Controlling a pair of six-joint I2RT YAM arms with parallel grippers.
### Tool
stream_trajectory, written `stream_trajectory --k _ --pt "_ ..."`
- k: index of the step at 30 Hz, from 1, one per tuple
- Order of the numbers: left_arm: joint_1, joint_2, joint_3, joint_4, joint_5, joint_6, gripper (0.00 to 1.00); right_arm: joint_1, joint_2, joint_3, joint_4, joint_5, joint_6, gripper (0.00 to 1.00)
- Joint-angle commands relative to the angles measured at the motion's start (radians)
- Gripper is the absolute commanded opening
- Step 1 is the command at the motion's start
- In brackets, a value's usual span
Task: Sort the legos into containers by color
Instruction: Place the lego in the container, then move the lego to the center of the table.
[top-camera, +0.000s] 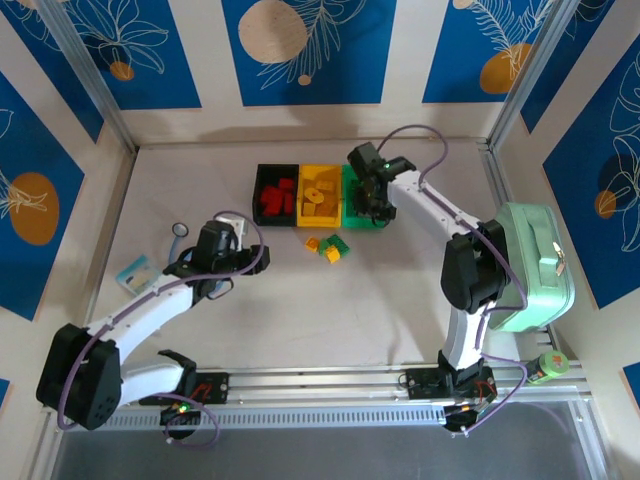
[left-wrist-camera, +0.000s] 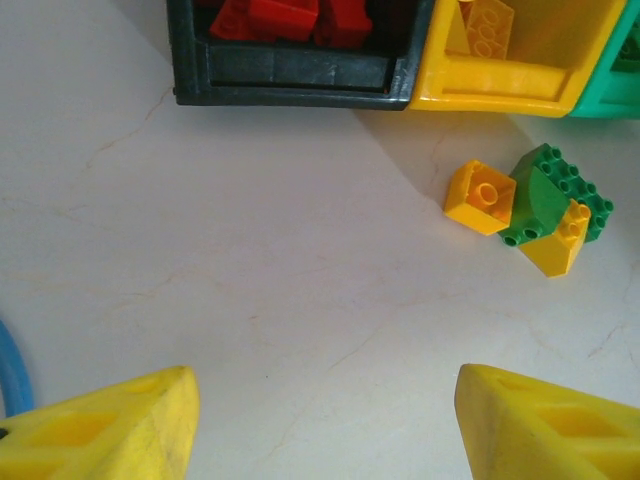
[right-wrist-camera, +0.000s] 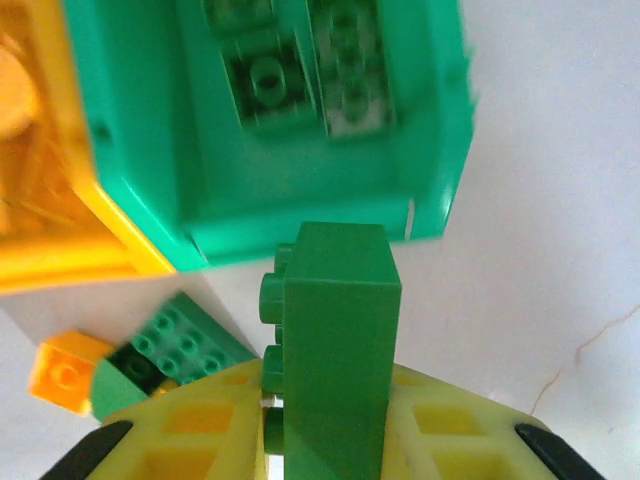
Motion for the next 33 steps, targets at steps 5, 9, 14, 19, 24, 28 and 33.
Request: stream_trajectory --k 5,9,14,19,24,28,33 --pt "-0.029 -0.044 -0.028 -0.018 -0.032 -0.018 0.68 -0.083 0.182 0.301 -0.109 -0.043 -0.11 0.28" --pt "-0.04 -0.038 -0.017 -0.023 -0.033 -0.019 0.68 -0.097 0.321 0.525 -0.208 0.022 -0.143 0.53" --pt "-0.072 -0.02 0.009 -0.025 -0.049 -0.013 0.68 -0.082 0.436 0.731 -0.331 0.022 -0.168 0.67" --pt "-0.094 0.019 0.025 -0.007 -0.05 -0.006 0.68 -0.05 0.27 0.42 -0.164 -0.001 -0.142 0.67" --pt "-0.101 0.094 0.058 0.022 -0.013 0.004 0.68 -0.026 0.081 0.11 -0.015 -0.017 -0.107 0.67" --pt "-0.1 0.193 0.112 0.054 0.048 0.001 0.69 -0.01 -0.038 -0.081 0.069 -0.027 -0.085 0.66" --pt "-0.101 0.323 0.196 0.093 0.117 -0.01 0.69 -0.006 -0.144 -0.245 0.134 -0.051 -0.059 0.65"
